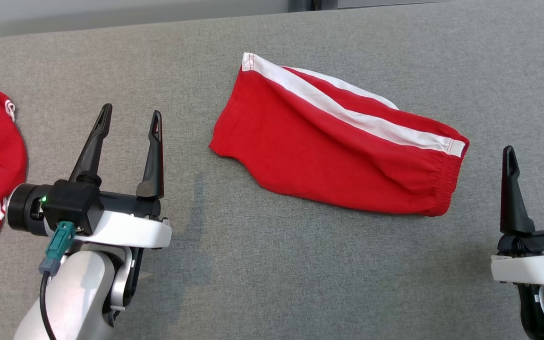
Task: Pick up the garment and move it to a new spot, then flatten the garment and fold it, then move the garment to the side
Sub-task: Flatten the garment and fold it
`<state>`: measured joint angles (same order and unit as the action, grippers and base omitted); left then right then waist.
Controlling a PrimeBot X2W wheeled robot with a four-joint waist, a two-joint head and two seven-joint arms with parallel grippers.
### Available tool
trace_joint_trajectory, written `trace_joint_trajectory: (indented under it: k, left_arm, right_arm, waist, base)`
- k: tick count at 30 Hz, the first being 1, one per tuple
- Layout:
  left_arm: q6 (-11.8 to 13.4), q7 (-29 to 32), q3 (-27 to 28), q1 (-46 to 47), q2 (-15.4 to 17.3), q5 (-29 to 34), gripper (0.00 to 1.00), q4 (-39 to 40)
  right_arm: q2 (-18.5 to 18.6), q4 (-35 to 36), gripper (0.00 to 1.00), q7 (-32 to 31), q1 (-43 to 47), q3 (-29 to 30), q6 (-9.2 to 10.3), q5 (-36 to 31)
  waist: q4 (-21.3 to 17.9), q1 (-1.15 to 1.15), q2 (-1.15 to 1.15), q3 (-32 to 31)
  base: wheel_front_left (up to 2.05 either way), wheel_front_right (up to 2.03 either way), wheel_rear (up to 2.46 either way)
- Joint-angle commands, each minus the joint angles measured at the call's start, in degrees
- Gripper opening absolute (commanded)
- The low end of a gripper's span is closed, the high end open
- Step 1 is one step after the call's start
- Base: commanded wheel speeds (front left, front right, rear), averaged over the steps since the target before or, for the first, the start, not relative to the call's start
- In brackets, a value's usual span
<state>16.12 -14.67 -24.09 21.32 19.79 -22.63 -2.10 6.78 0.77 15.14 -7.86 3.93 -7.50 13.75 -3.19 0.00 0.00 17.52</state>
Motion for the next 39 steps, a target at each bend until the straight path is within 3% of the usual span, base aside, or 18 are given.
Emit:
trace_joint_trajectory:
  k: [1,7,10,17,21,32,35,36,37,38,39]
  left_arm:
    - [-0.27,0.24,-0.17,0.94,0.35,0.69,1.0,-0.18]
    - [-1.11,0.42,-0.91,3.92,0.42,1.06,1.0,-0.83]
    - [-2.97,1.59,-1.97,7.11,0.06,1.01,1.0,-2.1]
    - [-11.4,10.3,-7.26,16.56,-2.73,-1.83,1.0,-13.43]
    - [-14.78,14.61,-8.57,20.33,-4.16,-4.03,1.0,-22.58]
    - [-16.21,19.32,-7.66,25.65,-6.06,-7.2,1.0,-37.52]
    - [-17.66,21.62,-8.13,25.25,-6.88,-8.46,1.0,-39.96]
    - [-18.33,22.32,-8.28,25.3,-7.2,-8.87,0.75,-40.4]
    - [-18.78,22.47,-8.35,25.33,-7.46,-9.32,0.18,-40.58]
    - [-18.83,22.43,-8.31,25.44,-7.76,-9.55,0.0,-40.63]
    - [-18.94,22.45,-8.36,25.51,-7.9,-9.74,0.0,-40.68]
  right_arm:
    - [-0.01,0.16,1.0,0.13,0.12,0.2,0.01,0.01]
    - [-0.15,-0.13,1.0,0.13,-0.9,-0.22,0.02,0.17]
    - [-0.21,-0.17,1.0,0.11,-1.35,-0.34,0.02,0.37]
    - [-0.45,-1.45,1.0,0.1,-3.1,-2.47,0.01,1.02]
    - [-0.89,-2.59,1.0,0.11,-3.96,-3.6,0.02,1.49]
    - [-1.27,-3.43,1.0,0.13,-4.76,-3.27,0.02,1.9]
    - [-1.47,-3.59,1.0,0.13,-4.53,-3.15,0.02,2.11]
    - [-1.54,-3.68,1.0,0.13,-4.45,-3.1,0.02,2.14]
    - [-1.59,-3.78,1.0,0.13,-4.36,-3.08,0.01,2.18]
    - [-1.62,-3.79,1.0,0.13,-4.34,-3.03,0.02,2.22]
    - [-1.62,-3.83,1.0,0.13,-4.36,-2.95,0.02,2.22]
  waist:
    - [-0.07,0.0,0.0,0.11]
    - [-0.73,0.0,0.0,0.88]
    - [-1.13,0.0,0.0,1.67]
    - [-3.88,0.0,0.0,4.28]
    - [-5.82,0.0,0.0,5.95]
    - [-7.99,0.0,0.0,8.36]
    - [-8.0,0.0,0.0,8.4]
    - [-7.96,0.0,0.0,8.37]
    - [-7.89,0.0,0.0,8.3]
    - [-7.8,0.0,0.0,8.26]
    - [-7.68,0.0,0.0,8.17]
  base:
    - [0.0,0.0,0.0]
    - [0.0,0.0,0.0]
    - [0.0,0.0,0.0]
    - [0.0,0.0,0.0]
    - [0.0,0.0,0.0]
    - [0.0,0.0,0.0]
    - [0.0,0.0,0.0]
    - [0.0,0.0,0.0]
    - [0.0,0.0,0.0]
    - [0.0,0.0,0.0]
    - [0.0,0.0,0.0]
